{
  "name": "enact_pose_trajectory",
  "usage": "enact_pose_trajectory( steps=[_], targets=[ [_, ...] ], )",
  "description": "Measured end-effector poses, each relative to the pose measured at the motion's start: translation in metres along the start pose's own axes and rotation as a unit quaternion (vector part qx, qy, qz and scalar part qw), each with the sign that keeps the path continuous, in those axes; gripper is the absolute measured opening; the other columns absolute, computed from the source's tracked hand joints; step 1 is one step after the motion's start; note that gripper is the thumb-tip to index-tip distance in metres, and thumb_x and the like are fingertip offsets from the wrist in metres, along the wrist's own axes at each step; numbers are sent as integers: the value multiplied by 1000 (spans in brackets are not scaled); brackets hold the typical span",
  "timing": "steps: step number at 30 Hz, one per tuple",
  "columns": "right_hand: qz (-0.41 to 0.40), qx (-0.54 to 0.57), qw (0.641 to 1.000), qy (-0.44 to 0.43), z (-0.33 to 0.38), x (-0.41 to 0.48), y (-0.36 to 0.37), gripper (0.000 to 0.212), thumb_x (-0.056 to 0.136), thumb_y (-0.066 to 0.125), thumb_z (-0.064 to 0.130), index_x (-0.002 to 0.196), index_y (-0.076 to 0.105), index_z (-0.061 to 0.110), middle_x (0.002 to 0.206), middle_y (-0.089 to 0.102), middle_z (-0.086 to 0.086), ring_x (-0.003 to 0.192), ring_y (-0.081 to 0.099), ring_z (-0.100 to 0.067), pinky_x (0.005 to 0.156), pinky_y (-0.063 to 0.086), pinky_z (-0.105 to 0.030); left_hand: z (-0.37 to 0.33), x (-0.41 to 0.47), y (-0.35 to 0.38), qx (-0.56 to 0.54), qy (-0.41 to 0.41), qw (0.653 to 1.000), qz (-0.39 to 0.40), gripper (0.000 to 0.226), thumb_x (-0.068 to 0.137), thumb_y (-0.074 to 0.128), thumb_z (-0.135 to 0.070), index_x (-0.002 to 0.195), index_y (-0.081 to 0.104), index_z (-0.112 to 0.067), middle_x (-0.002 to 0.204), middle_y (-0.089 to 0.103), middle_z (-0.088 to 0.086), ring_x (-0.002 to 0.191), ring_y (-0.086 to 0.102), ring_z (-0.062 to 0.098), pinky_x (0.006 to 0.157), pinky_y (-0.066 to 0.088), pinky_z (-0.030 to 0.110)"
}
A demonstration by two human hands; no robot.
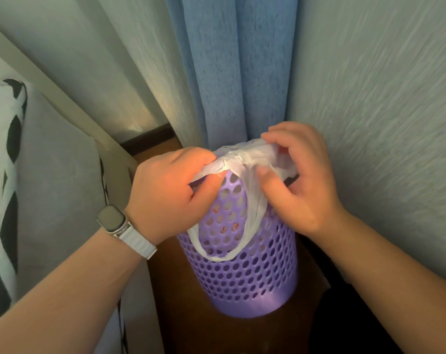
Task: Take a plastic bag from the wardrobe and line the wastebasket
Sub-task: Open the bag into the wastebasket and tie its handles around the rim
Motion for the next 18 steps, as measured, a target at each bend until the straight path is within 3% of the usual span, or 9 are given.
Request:
enact_pose_trajectory(
  steps=[3, 6, 10, 13, 18],
  targets=[
    [17, -7, 1000, 20, -14, 4, -1, 41, 85, 60, 31, 115, 64, 3, 122, 57, -7, 115, 53, -19, 105, 39, -32, 1, -1, -3, -7, 17, 1000, -18, 21, 91, 55, -22, 90, 71, -8, 77, 69, 5, 66, 62, 22, 59, 50, 35],
    [10, 12, 999, 32, -17, 2, 2, 34, 84, 59, 28, 107, 64, 3, 117, 56, -1, 112, 54, -20, 102, 39, -27, -6, 0, -5, -16, 39, 999, -31, 18, 89, 59, -18, 90, 70, -5, 77, 67, 7, 64, 60, 23, 57, 50, 38],
    [-6, 12, 1000, 20, -10, 0, 4, 28, 82, 60, 25, 96, 61, 1, 101, 59, -9, 97, 56, -26, 90, 43, -38, -14, 2, -8, -21, 48, 998, -15, 26, 86, 65, -30, 93, 69, -6, 80, 65, 8, 66, 59, 24, 58, 49, 39],
    [-13, -6, 1000, 16, -4, -2, 5, 28, 82, 61, 29, 92, 61, 2, 96, 58, -6, 92, 55, -26, 84, 43, -41, -21, 5, -6, 11, 27, 1000, -2, 38, 89, 58, -43, 101, 71, -9, 86, 65, 7, 71, 61, 23, 62, 49, 39],
    [-22, -14, 999, 46, 4, -2, 4, 26, 80, 60, 34, 91, 60, 11, 94, 53, 5, 90, 53, -22, 81, 42, -41, -17, 6, 0, 41, 9, 999, -2, 33, 94, 52, -36, 94, 72, -10, 84, 66, 8, 70, 61, 24, 63, 48, 43]
  ],
)
Point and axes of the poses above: each hand's wrist, its own x-axis towards the middle knuckle, its own y-axis out of the palm, z = x × y, the point moved 5 cm from there along x, towards the middle knuckle
